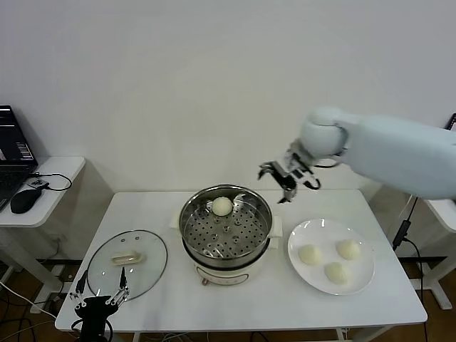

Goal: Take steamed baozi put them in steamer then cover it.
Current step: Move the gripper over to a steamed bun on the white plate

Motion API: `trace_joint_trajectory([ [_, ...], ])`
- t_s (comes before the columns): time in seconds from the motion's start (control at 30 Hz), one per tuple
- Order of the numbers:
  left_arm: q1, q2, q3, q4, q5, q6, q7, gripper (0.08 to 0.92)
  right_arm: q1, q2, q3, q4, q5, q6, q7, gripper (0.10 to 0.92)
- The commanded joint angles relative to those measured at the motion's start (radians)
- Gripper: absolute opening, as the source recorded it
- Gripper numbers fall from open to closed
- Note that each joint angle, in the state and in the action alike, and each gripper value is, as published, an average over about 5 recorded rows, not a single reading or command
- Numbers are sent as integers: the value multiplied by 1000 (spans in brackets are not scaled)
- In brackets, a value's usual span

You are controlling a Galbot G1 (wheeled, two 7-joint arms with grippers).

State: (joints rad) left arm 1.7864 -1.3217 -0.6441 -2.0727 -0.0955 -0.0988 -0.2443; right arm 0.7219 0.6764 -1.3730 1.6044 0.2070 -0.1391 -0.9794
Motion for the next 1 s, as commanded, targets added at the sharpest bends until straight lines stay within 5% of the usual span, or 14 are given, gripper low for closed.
trace_joint_trajectory([
  [0.03,0,7,2,-12,3,35,0,823,-90,-293,2,129,-20,-106,-4,823],
  [0.5,-5,17,-27,0,5,39,3,823,-578,-230,338,-43,-172,-97,-3,823],
  [1.0,0,17,-56,20,2,36,3,823,-754,-17,465,-272,-262,-58,5,823],
])
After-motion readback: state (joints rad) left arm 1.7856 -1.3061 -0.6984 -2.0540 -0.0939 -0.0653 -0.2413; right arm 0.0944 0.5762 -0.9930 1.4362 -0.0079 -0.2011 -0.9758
